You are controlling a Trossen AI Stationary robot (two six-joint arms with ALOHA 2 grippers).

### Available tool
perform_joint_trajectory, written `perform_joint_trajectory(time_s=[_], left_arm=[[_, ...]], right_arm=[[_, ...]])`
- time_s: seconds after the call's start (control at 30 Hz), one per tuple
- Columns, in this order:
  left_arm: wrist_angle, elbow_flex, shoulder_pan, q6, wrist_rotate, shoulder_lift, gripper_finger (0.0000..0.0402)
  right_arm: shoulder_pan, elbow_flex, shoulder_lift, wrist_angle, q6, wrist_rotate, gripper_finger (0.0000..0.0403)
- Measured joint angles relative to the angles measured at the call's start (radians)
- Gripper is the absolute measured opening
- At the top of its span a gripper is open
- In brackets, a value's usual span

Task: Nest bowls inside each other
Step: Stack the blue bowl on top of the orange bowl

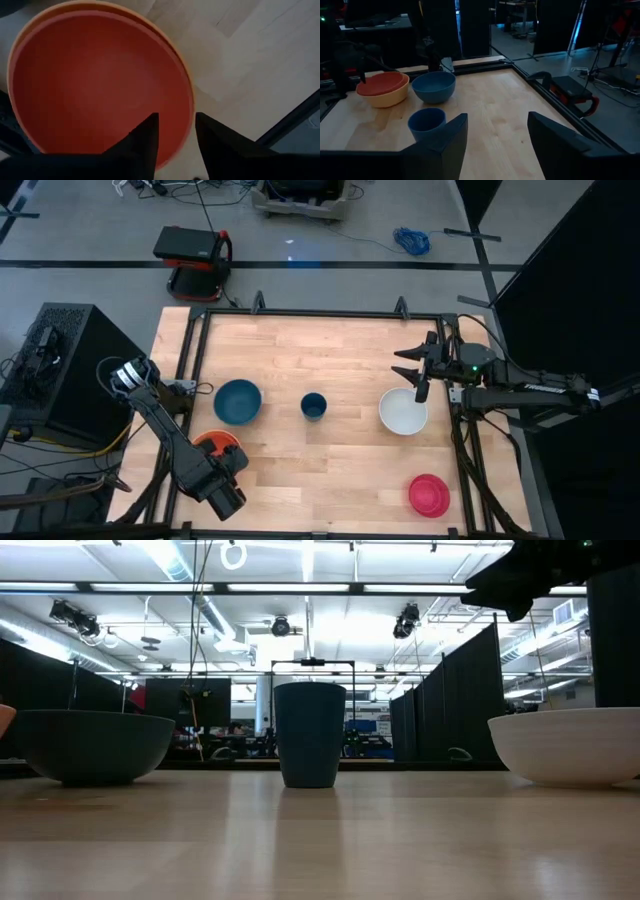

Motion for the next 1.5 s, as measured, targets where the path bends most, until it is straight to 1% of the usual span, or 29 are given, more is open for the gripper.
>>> perform_joint_trajectory(time_s=[0.17, 0.23, 0.3, 0.83, 0.97, 1.13, 1.3, 1.5], left_arm=[[-0.012, 0.002, 0.010, 0.005, 0.002, 0.000, 0.0128], [-0.035, 0.022, 0.024, 0.018, 0.000, 0.000, 0.0128], [-0.067, 0.051, 0.042, 0.045, -0.030, 0.000, 0.0128], [-0.346, 0.134, 0.345, 0.483, -0.273, -0.002, 0.0130], [-0.325, 0.102, 0.417, 0.573, -0.274, -0.002, 0.0145], [-0.314, 0.037, 0.453, 0.631, -0.273, -0.002, 0.0182], [-0.243, -0.012, 0.470, 0.640, -0.251, -0.011, 0.0223], [-0.173, -0.080, 0.487, 0.640, -0.205, -0.054, 0.0243]], right_arm=[[0.000, 0.000, 0.000, 0.000, 0.000, 0.000, 0.0203], [0.000, 0.000, 0.000, 0.000, 0.000, 0.000, 0.0203], [0.000, 0.000, 0.000, 0.000, 0.000, 0.000, 0.0201], [0.000, 0.000, 0.000, 0.000, 0.000, -0.001, 0.0208], [0.000, 0.000, 0.000, -0.011, 0.000, -0.004, 0.0206], [0.000, 0.000, 0.000, -0.053, 0.000, -0.005, 0.0214], [0.000, -0.001, 0.000, -0.083, 0.001, -0.006, 0.0219], [0.000, -0.001, 0.000, -0.084, 0.002, -0.013, 0.0218]])
